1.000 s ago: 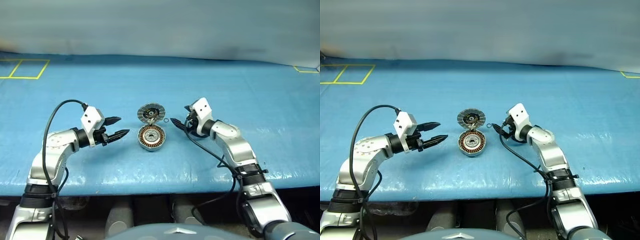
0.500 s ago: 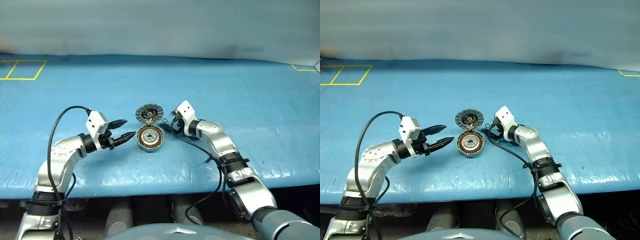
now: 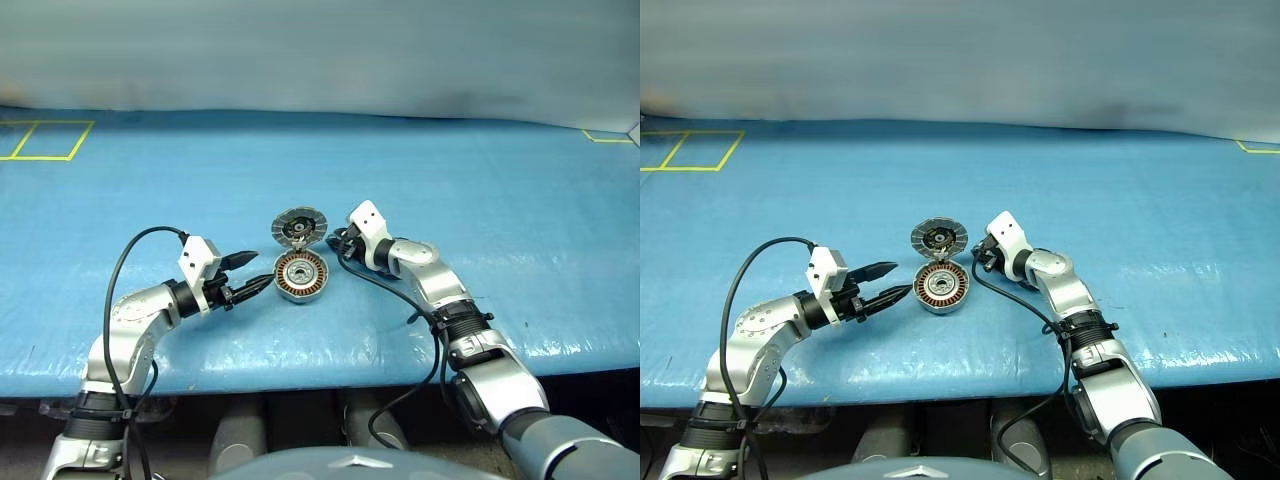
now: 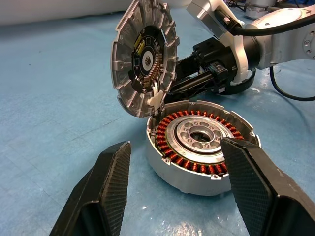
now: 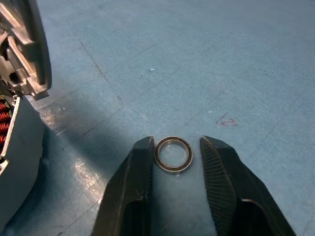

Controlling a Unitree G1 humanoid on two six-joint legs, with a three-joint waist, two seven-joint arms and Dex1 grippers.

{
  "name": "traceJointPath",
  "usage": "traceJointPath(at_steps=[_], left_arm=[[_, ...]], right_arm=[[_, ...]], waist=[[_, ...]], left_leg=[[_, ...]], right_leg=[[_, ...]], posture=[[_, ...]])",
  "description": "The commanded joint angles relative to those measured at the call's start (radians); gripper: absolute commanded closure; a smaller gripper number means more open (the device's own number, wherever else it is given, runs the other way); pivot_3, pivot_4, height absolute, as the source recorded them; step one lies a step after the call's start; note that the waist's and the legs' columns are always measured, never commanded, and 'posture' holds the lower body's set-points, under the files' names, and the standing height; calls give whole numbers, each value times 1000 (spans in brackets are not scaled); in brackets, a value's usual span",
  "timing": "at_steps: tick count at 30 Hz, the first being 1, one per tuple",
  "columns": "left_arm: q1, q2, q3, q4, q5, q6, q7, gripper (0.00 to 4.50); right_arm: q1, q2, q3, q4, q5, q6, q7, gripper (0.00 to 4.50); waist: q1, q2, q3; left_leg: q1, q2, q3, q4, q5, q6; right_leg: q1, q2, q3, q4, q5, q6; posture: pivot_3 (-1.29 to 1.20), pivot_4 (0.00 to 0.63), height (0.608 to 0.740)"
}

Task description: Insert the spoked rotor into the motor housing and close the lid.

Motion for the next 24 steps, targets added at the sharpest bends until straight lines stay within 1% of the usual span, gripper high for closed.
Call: traceJointPath(at_steps=[1, 4, 7, 10, 15, 19, 24], left_arm=[[-6, -6, -6, -6, -4, -33, -4, 1329], [-10, -12, -18, 4, 0, -45, -6, 1329], [-16, -21, -34, 21, 13, -71, -8, 1329], [-24, -34, -45, 42, 16, -104, -13, 1329], [-39, -45, -62, 80, 23, -137, -28, 1329], [-51, -47, -74, 111, 38, -180, -41, 1329], [-59, -46, -86, 131, 46, -192, -57, 1329]], right_arm=[[47, -30, -19, -61, -3, 36, -7, 3860], [98, -42, -36, -174, 13, 57, -22, 3860], [160, -48, -69, -333, 55, 90, -28, 3860], [238, -61, -100, -534, 95, 154, -39, 3860], [352, -92, -88, -780, 135, 258, -38, 3860], [387, -83, -43, -853, 146, 308, -43, 3860], [386, -59, 48, -846, 124, 314, -48, 3860]], waist=[[2, 0, 0], [5, 0, 0], [7, 0, 0], [8, 1, 0], [8, 0, 0], [6, 0, 0], [7, 0, 0]], left_leg=[[0, 0, 0, 0, 0, 0], [0, 0, 0, 0, 0, 0], [-1, 0, 0, -1, 0, 0], [-1, 0, 0, -1, 0, 0], [-1, 0, 0, -1, 0, 0], [-1, 0, 1, -1, 0, 0], [-1, 0, 1, -1, 0, 0]], right_leg=[[0, 0, 0, 0, 0, 0], [0, 0, 0, -1, 0, 0], [-1, 0, 0, -1, 0, 0], [-2, 0, 0, -1, 0, 0], [-2, 0, 0, -1, -1, -1], [-3, 0, 0, -1, -1, -1], [-3, 0, 0, -1, -1, -1]], posture=[[0, 150, 740], [0, 150, 740], [0, 150, 740], [0, 150, 740], [0, 150, 740], [0, 150, 740], [0, 150, 740]])
